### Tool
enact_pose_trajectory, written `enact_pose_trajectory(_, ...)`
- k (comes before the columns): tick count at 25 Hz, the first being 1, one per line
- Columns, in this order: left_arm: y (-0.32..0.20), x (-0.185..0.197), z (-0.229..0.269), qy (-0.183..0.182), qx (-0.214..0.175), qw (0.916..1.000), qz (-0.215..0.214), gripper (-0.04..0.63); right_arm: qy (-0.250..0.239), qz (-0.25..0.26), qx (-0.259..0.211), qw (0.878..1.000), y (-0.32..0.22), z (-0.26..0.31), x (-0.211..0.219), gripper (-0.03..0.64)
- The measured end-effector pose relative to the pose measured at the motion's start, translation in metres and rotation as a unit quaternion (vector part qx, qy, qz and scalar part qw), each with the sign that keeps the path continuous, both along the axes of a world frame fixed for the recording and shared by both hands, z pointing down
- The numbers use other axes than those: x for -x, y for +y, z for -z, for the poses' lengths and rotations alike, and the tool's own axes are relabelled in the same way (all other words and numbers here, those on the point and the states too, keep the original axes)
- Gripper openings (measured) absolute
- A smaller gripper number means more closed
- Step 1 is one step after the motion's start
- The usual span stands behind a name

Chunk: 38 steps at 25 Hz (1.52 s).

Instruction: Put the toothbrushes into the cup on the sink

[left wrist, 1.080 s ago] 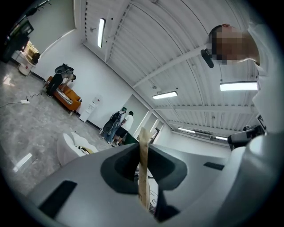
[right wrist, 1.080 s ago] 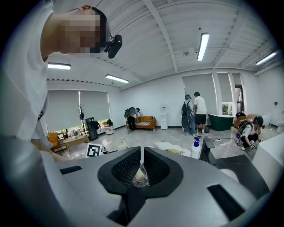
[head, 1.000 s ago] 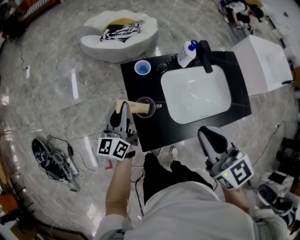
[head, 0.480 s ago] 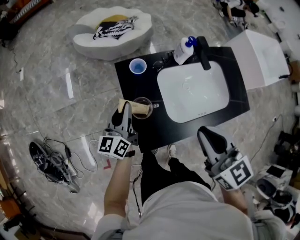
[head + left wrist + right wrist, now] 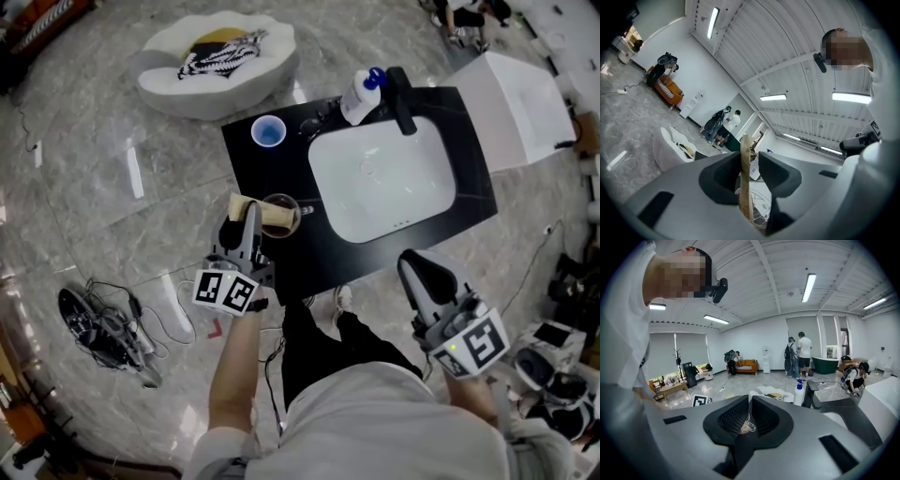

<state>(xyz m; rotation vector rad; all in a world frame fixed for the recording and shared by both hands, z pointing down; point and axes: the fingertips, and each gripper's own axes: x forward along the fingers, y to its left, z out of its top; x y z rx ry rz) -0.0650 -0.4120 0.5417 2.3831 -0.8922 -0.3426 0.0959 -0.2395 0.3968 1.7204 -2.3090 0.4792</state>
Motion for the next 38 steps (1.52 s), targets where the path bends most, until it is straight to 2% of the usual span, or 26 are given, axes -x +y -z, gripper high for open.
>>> enact_pose_trajectory(2,-0.001,0.002,0.0,-0.006,0.0,1.0,0.003,0.131,-0.001,0.001,-0.002,1.0,0.0,0.001,0.0,0.049)
enact_pose_trajectory(13,-0.003,0.023,-0.002,-0.065,-0.014,0.9969,0.042,0.207,-0.019,0.007,-0.024,1.0,0.007,0.008,0.002,0.049)
enact_pose_trajectory(23,0.026,0.041,0.027,-0.114,-0.057,0.9889,0.076,0.206,-0.032,0.041,-0.056,0.997,0.018,0.018,0.004,0.049)
enact_pose_trajectory(30,0.066,0.059,0.066,-0.145,-0.086,0.9789,0.116,0.083,-0.043,0.084,-0.09,0.991,0.031,0.037,0.007,0.049)
enact_pose_trajectory(38,0.114,0.082,0.105,-0.176,-0.114,0.9644,0.161,0.011,-0.056,0.133,-0.13,0.981,0.042,0.058,0.009,0.049)
